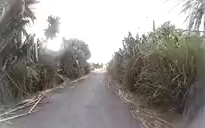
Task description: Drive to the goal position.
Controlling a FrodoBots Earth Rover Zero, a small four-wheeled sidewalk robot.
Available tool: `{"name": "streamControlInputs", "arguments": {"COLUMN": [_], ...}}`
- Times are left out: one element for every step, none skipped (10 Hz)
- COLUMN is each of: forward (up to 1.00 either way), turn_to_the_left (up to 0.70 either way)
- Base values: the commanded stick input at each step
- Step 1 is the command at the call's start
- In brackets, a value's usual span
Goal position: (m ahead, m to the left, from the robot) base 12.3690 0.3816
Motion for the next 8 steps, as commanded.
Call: {"name": "streamControlInputs", "arguments": {"forward": [0.7,0.7,0.7,0.7,0.7,0.7,0.7,0.7], "turn_to_the_left": [0.0,0.0,0.0,0.0,0.0,0.0,0.0,0.0]}}
